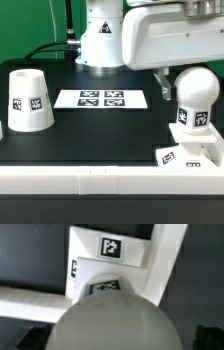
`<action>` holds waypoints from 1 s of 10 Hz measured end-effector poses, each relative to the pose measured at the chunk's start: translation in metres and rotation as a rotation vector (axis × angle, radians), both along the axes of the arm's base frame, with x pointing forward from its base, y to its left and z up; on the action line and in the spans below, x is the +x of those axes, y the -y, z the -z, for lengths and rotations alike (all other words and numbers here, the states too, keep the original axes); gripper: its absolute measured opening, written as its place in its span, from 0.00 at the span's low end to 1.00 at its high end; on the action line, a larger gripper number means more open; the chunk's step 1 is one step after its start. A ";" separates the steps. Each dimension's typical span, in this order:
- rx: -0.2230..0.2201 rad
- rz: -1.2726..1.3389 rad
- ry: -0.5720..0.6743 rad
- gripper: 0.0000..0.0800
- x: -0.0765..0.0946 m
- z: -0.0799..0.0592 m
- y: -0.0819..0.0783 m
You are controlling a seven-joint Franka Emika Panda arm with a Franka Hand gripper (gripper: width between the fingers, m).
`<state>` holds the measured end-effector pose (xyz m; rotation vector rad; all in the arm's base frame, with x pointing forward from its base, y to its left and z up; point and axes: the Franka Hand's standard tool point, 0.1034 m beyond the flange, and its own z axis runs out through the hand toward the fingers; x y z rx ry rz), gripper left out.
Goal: Assemble lamp
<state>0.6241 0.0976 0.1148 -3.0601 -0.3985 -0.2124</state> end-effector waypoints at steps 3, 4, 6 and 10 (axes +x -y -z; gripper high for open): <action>-0.040 -0.246 0.016 0.87 0.001 0.000 0.004; -0.050 -0.310 0.020 0.87 0.001 0.000 0.005; -0.071 -0.420 0.026 0.87 0.001 0.000 0.006; -0.189 -0.865 0.034 0.87 0.002 0.000 0.005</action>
Offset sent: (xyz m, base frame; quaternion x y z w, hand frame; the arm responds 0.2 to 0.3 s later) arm 0.0000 0.0000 0.0000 0.0000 0.0000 -0.1296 0.9916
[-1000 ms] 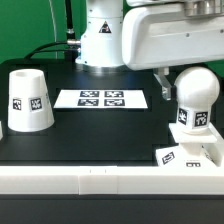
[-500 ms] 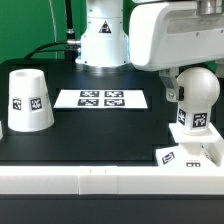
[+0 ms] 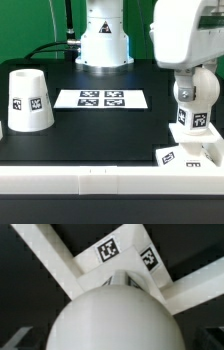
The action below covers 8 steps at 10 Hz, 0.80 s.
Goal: Assemble lamp
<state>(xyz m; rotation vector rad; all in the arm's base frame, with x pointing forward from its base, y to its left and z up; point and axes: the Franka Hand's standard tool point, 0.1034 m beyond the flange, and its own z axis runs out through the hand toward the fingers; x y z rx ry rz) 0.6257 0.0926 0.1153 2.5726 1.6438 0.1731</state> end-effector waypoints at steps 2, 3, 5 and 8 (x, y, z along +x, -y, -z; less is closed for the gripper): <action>-0.054 -0.205 -0.003 0.87 0.000 0.001 0.000; -0.083 -0.294 -0.012 0.87 0.001 0.002 0.000; -0.142 -0.467 -0.030 0.87 0.006 0.002 0.002; -0.174 -0.611 -0.035 0.87 0.007 0.003 0.006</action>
Offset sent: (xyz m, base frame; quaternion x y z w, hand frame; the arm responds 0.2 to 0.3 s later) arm 0.0121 0.0020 0.0005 0.0140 -0.0479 -0.2023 0.9781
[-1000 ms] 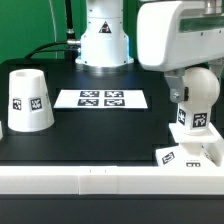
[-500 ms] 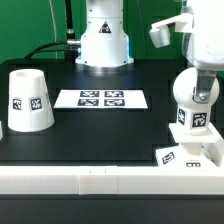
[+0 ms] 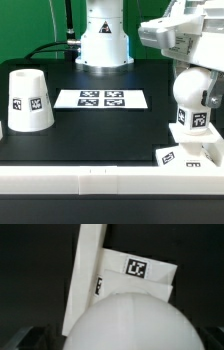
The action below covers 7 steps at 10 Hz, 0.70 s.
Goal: Assemble lamp
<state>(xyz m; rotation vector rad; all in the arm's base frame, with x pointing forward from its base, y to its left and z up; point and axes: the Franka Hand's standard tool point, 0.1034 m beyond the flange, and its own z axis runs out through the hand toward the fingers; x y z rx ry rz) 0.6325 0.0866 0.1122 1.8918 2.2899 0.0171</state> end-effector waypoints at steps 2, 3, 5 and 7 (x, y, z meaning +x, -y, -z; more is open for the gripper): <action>0.001 0.007 0.000 0.72 0.000 0.000 0.000; 0.003 0.019 0.002 0.72 0.000 0.000 0.000; 0.006 0.044 0.004 0.72 0.000 0.000 0.001; 0.043 0.219 0.009 0.72 -0.001 0.001 0.001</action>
Offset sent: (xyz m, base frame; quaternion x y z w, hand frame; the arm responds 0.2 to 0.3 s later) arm 0.0000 0.0000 0.0000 0.0000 0.0000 0.0650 0.9979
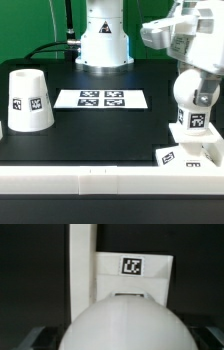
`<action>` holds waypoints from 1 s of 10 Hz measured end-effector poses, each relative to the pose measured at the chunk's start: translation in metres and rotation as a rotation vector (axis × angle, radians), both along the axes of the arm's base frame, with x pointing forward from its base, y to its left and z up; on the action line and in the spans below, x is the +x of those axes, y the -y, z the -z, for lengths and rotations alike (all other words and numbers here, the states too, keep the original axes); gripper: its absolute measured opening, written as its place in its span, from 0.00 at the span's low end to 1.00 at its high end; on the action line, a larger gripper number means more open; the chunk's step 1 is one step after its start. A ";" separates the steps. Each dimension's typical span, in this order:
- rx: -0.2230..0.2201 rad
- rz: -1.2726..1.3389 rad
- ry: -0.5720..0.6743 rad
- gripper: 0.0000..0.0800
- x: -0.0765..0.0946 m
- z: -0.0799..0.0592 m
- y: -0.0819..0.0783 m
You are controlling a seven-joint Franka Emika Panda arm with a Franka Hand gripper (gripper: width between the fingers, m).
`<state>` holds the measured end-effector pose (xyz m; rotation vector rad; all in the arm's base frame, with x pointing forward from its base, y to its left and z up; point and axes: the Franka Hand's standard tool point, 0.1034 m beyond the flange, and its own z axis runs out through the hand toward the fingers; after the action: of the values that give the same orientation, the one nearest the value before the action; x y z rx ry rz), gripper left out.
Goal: Assemble lamp
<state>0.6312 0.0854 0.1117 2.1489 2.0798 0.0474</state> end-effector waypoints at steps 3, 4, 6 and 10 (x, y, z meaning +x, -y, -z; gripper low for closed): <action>0.063 0.310 0.003 0.72 -0.002 0.001 0.000; 0.105 0.473 0.001 0.72 -0.001 0.001 0.000; 0.142 0.692 0.007 0.72 -0.001 0.001 -0.001; 0.170 0.955 0.023 0.72 -0.001 0.001 -0.001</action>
Offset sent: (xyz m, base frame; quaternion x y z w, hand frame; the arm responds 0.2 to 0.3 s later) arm 0.0012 0.0067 -0.0072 0.0671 0.0455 0.3603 0.9293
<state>0.6304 0.0861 0.1108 2.9661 0.8744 0.1362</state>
